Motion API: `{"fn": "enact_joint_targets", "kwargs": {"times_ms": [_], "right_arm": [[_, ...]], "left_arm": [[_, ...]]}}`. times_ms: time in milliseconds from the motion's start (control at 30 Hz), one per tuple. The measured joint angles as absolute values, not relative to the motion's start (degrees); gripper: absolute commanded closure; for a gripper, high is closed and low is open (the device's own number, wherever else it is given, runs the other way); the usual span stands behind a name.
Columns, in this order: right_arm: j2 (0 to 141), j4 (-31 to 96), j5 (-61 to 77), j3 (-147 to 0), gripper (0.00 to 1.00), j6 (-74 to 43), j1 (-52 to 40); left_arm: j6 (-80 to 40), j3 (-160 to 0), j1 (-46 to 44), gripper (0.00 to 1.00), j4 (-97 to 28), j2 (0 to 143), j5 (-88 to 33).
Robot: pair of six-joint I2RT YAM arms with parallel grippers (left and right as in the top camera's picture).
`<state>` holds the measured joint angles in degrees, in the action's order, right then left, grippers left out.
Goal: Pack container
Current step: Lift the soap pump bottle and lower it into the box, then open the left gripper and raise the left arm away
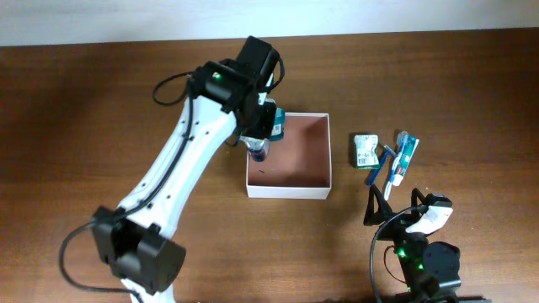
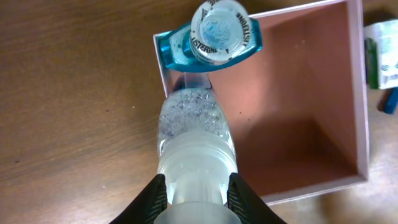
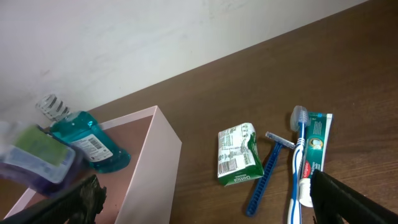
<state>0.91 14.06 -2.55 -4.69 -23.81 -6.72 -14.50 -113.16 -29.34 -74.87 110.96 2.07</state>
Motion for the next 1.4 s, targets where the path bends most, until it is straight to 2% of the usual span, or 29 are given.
{"fn": "enact_joint_targets", "kwargs": {"times_ms": [700,800,967,1400], "right_arm": [[0.91,14.04,-2.55,-4.69,0.02,-23.79,-6.72],[0.91,14.06,-2.55,-4.69,0.02,-23.86,-6.72],[0.91,14.04,-2.57,-4.69,0.02,-23.86,-6.72],[0.91,14.04,-2.55,-4.69,0.02,-23.79,-6.72]], "left_arm": [[-16.91,-113.16,-29.34,0.77,-71.96,117.75,3.46],[-16.82,-113.16,-29.36,0.51,-71.94,117.75,3.57],[-16.53,-113.43,-29.36,0.38,-71.96,117.75,4.19],[-15.14,-115.33,-29.36,0.36,-74.7,117.75,4.58]]}}
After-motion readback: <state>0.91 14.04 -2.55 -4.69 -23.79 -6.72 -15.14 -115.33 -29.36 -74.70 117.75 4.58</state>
